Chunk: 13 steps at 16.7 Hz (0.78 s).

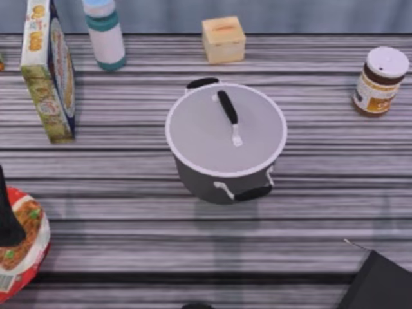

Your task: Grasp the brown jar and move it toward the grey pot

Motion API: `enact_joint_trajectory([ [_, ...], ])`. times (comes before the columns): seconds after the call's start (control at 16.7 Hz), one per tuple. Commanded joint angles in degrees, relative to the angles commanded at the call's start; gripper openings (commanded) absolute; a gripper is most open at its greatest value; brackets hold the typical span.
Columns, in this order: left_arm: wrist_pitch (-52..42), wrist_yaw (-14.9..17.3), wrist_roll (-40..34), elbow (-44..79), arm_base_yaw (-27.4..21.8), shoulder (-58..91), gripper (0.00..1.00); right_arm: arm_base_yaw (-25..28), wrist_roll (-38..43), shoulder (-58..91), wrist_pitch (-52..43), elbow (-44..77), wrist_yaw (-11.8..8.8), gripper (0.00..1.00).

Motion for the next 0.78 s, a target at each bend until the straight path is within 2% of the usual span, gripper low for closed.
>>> enact_joint_trajectory([
  [0.36,0.00,0.00,0.00,0.00,0.00,0.00,1.00,0.15,-1.22,3.90,-1.96,5.12,-0.59,1.00],
  [0.78,0.00,0.00,0.00,0.00,0.00,0.00,1.00,-0.46,-8.37,27.60,-14.84,30.97,-2.36,1.00],
])
